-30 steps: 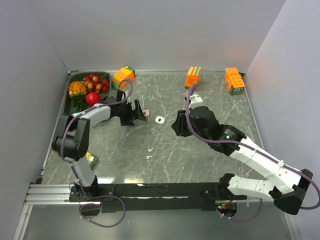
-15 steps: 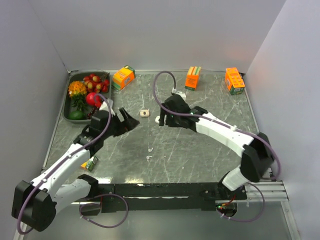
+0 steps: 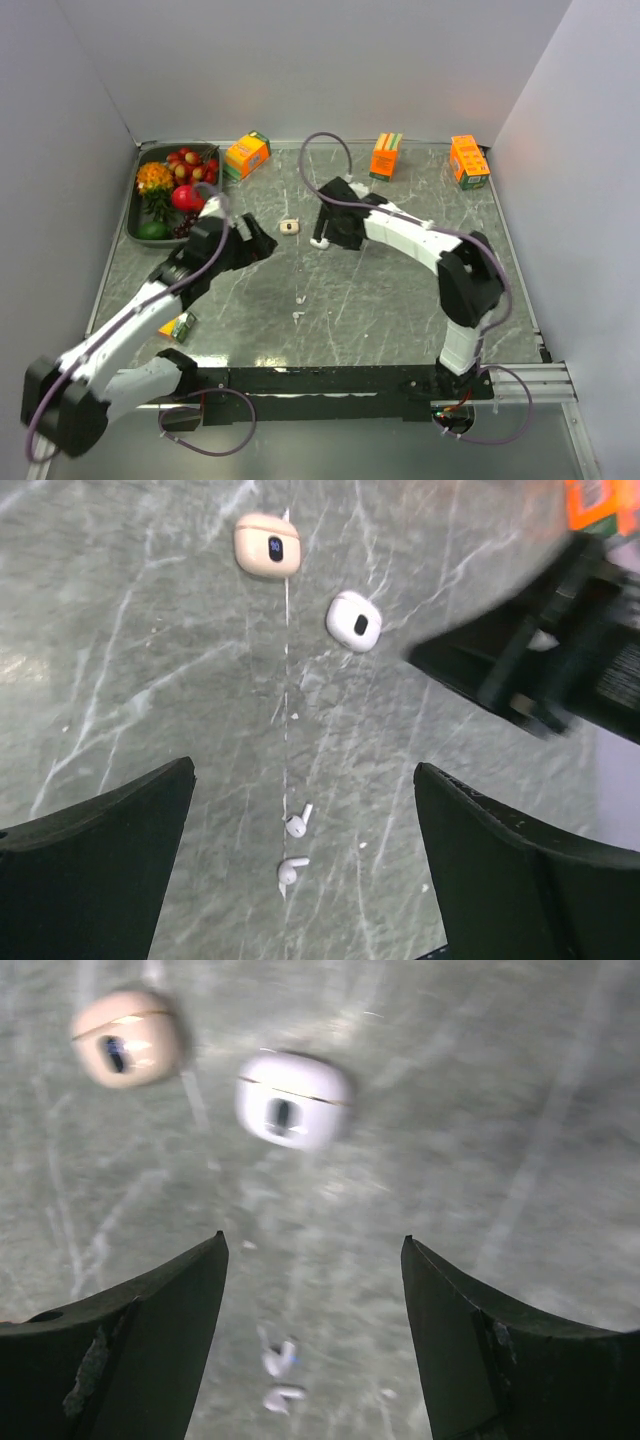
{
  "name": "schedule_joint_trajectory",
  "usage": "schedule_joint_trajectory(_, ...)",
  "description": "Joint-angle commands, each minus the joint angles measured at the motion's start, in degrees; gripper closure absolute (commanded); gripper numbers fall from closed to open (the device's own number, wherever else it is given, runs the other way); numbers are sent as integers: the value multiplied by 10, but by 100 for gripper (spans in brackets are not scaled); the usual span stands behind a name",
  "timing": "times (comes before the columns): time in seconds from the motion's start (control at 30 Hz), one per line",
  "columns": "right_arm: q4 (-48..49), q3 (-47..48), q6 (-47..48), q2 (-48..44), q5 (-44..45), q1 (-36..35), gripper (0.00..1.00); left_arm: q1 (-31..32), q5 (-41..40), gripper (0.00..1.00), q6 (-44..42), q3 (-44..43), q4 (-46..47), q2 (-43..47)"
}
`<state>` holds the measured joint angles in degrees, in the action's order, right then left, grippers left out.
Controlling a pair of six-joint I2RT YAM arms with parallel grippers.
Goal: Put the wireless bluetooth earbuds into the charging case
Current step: Pick up the charging case at the center of the board.
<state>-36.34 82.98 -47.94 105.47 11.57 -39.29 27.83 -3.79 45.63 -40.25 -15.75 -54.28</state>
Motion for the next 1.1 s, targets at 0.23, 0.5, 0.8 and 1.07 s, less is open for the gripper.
schedule_joint_trajectory(0.23,-20,-179,-22,-297,5,54,22,59,7,1,-149,-232,5,-387)
schedule_joint_trajectory(0.5,-21,-230,17,-373,3,67,22,115,-42,3,-185,-405,-45,-567)
schedule_joint_trajectory(0.8,-15,-246,53,-432,-29,102,22,135,-65,4,-219,-488,-82,-645)
schedule_joint_trajectory(1.07,2,-272,67,-448,-59,133,22,135,-68,6,-237,-506,-105,-674)
